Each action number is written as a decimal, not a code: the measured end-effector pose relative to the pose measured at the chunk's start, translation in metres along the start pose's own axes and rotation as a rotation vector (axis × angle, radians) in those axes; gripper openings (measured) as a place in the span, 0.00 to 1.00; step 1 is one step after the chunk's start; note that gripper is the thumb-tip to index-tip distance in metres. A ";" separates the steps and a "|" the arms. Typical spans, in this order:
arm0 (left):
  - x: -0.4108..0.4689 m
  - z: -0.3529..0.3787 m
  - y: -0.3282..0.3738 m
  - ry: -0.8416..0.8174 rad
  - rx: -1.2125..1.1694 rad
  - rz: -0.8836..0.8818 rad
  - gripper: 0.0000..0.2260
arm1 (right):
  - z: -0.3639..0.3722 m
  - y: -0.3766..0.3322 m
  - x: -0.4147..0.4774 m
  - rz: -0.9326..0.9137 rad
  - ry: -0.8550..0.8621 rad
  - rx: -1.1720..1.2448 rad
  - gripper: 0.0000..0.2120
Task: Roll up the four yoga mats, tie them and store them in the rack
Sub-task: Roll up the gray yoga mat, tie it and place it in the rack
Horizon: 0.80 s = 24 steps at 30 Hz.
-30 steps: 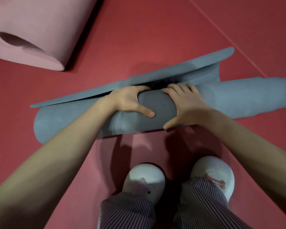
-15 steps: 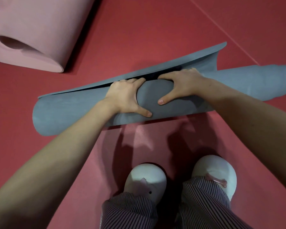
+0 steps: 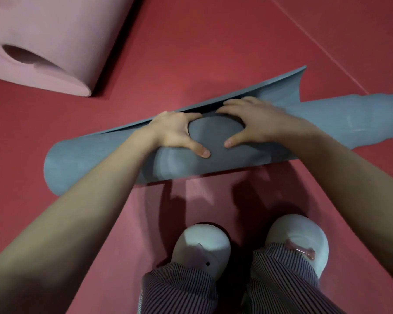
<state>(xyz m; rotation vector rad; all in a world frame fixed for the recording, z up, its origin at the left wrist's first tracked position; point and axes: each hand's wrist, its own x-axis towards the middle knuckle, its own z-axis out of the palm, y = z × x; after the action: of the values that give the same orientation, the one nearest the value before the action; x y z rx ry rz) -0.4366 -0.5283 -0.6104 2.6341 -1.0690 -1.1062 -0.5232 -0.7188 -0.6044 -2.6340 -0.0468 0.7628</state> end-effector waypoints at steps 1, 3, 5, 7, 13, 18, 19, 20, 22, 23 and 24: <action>0.002 -0.002 -0.001 -0.016 -0.013 -0.001 0.43 | 0.005 -0.003 -0.005 -0.001 0.019 -0.069 0.46; 0.003 -0.003 -0.001 -0.031 -0.030 0.002 0.42 | 0.020 -0.008 -0.013 -0.009 0.071 -0.178 0.54; 0.001 0.000 -0.002 0.005 -0.026 0.023 0.44 | 0.027 -0.006 -0.011 -0.009 0.112 -0.209 0.55; -0.006 0.009 -0.003 0.112 0.027 0.030 0.50 | 0.021 -0.003 -0.005 -0.003 0.111 -0.182 0.55; -0.015 0.030 0.002 0.307 0.303 0.067 0.58 | 0.004 0.004 0.010 -0.013 0.146 -0.002 0.49; 0.000 0.006 0.002 0.218 0.209 0.020 0.54 | 0.007 0.010 0.007 0.015 0.237 -0.017 0.45; 0.004 0.001 0.002 0.191 0.200 0.017 0.54 | 0.009 0.009 0.007 0.021 0.218 -0.092 0.49; 0.007 -0.003 0.003 0.167 0.196 0.017 0.53 | 0.011 0.007 0.007 0.030 0.188 -0.175 0.54; 0.010 -0.010 0.004 0.138 0.172 0.028 0.52 | 0.009 0.003 0.011 0.065 0.145 -0.268 0.58; 0.011 -0.013 0.004 0.132 0.153 0.033 0.51 | 0.006 0.001 0.012 0.080 0.137 -0.284 0.58; 0.011 -0.015 0.005 0.130 0.137 0.037 0.50 | 0.003 0.000 0.014 0.085 0.135 -0.297 0.57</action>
<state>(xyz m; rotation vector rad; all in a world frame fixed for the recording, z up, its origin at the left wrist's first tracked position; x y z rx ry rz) -0.4241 -0.5414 -0.6044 2.7338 -1.2011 -0.8700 -0.5130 -0.7156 -0.6135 -2.9804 -0.0113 0.6453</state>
